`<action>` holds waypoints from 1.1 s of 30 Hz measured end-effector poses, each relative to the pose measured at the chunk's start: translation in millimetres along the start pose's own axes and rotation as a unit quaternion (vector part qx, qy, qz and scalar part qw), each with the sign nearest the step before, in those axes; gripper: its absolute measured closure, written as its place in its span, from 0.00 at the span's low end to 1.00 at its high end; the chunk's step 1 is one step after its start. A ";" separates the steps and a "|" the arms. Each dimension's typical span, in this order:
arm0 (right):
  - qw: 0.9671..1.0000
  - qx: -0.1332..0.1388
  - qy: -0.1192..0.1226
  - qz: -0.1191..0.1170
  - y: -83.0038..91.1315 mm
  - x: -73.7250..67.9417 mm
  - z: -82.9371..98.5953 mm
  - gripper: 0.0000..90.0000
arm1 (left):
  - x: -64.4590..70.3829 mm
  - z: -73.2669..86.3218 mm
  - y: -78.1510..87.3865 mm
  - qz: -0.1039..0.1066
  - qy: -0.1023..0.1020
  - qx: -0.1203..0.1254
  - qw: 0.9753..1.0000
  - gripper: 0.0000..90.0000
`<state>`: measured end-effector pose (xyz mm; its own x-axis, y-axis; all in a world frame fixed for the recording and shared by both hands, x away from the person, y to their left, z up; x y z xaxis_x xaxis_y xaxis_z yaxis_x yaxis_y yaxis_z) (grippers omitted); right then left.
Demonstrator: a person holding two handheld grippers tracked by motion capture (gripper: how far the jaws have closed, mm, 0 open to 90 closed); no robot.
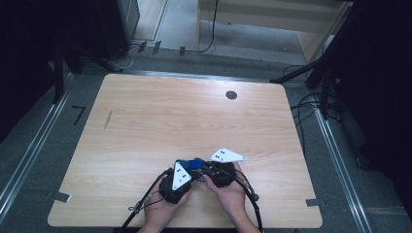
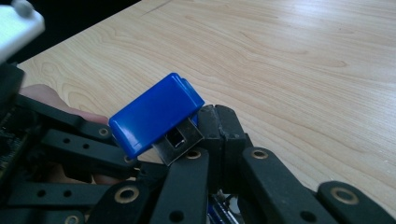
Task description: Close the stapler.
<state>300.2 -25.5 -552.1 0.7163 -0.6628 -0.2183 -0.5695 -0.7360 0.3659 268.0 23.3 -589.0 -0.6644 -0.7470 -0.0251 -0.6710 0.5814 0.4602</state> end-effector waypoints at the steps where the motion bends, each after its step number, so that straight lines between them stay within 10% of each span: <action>1: 1.000 0.000 -0.002 0.001 -0.1 0.6 0.6 1.00 | 0.0 -0.1 0.0 -0.001 0.000 0.001 1.000 1.00; 17: 0.999 -0.018 -0.027 0.002 4.1 10.2 13.3 1.00 | 1.2 0.6 -6.1 0.003 -0.009 -0.015 1.000 1.00; 33: 1.000 -0.007 -0.003 -0.009 7.4 6.3 8.3 1.00 | 1.5 3.3 -7.6 0.013 -0.003 -0.030 0.999 1.00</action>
<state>297.2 -36.3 -558.2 0.7233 -0.6510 -0.2302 -0.5511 -0.7452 0.3755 271.0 18.8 -595.5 -0.6832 -0.7300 -0.0187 -0.6334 0.5797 0.5126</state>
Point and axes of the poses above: each handheld gripper's, and its own axes: y roughly backward along the jaws, z roughly out of its underside, x roughly to its right, the point moved 10 cm from there along -y, roughly forward along the jaws, and after that the axes turned 7 degrees about x, right-handed, at the moved point
